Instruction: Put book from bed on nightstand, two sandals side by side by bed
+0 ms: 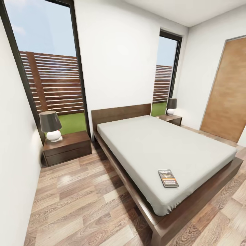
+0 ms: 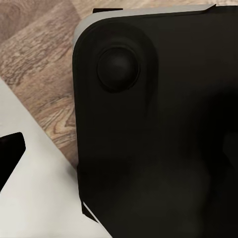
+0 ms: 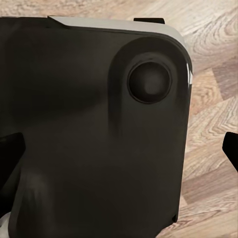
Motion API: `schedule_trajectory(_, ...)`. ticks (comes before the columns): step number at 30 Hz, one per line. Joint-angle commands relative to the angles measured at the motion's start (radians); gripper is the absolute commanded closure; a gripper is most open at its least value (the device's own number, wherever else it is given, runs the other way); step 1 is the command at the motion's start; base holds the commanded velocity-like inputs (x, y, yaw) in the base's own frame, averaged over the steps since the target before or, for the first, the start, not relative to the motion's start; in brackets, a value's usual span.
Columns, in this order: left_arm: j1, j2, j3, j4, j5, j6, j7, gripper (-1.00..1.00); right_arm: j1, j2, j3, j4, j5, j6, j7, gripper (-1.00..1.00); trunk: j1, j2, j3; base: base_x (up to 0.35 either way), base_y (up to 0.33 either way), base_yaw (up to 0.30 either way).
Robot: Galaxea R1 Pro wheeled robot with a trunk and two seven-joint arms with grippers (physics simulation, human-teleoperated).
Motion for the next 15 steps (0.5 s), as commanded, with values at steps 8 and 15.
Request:
schedule_trajectory(8, -0.001, 0.0, -0.001, 0.001, 0.0, -0.002, 0.0, -1.0, -0.001, 0.0, 0.0, -0.001, 0.001, 0.0, 0.001, -1.0, 0.0, -0.001, -0.001, 0.0, 0.0, 0.0)
schedule_trajectory(15, -0.004, -0.001, -0.004, 0.0, -0.001, 0.005, -0.001, -1.0, -0.001, 0.001, 0.0, -0.01, 0.001, 0.0, 0.001, -1.0, 0.0, -0.001, -0.001, 0.0, 0.0, 0.0)
